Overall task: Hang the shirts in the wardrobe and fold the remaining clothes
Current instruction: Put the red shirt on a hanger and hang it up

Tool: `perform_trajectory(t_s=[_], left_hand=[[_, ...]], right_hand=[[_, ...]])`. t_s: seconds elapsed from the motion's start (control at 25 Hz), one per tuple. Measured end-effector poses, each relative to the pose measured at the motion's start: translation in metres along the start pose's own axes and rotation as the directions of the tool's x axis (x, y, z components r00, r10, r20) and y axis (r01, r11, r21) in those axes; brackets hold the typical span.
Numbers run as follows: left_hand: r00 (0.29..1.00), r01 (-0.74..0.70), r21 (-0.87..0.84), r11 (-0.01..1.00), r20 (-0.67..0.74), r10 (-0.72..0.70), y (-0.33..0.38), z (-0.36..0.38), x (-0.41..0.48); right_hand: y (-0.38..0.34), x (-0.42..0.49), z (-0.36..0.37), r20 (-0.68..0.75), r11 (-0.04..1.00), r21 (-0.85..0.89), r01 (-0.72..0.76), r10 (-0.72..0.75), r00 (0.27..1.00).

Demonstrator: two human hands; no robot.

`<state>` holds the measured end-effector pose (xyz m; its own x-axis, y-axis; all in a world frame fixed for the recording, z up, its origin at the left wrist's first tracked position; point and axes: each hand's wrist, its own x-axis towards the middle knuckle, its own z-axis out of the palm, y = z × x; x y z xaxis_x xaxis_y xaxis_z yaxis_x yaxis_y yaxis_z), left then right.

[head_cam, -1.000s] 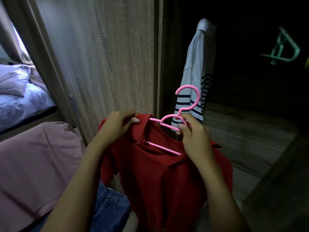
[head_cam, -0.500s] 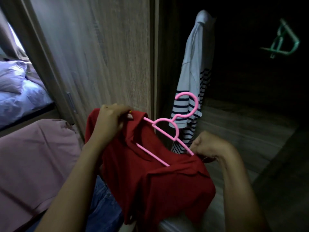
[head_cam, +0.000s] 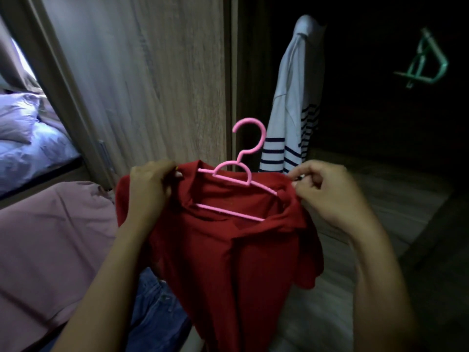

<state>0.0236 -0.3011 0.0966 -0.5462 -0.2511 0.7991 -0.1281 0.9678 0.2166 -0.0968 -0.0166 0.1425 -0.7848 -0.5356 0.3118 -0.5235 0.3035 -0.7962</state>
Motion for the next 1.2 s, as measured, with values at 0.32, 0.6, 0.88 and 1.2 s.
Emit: perform_trajectory(t_s=[0.32,0.6,0.88,1.2], left_hand=[[0.985,0.152,-0.213,0.965,-0.050,-0.166,0.008,0.003,-0.003],[0.939,0.303,-0.424,0.854,-0.020,-0.343,0.004,0.013,-0.005],[0.913,0.275,-0.452,0.849,0.398,-0.084,0.006,-0.001,0.007],[0.966,0.076,-0.337,0.939,0.257,0.014,0.017,0.003,0.008]], right_hand=[[0.032,0.015,0.020,-0.020,0.968,-0.244,0.062,-0.069,0.997],[0.035,0.010,0.029,-0.206,0.941,-0.334,0.057,-0.132,0.969],[0.033,0.006,0.019,-0.204,0.946,-0.319,0.048,-0.118,0.972],[0.021,0.013,0.020,-0.118,0.871,-0.461,0.169,-0.249,0.961]])
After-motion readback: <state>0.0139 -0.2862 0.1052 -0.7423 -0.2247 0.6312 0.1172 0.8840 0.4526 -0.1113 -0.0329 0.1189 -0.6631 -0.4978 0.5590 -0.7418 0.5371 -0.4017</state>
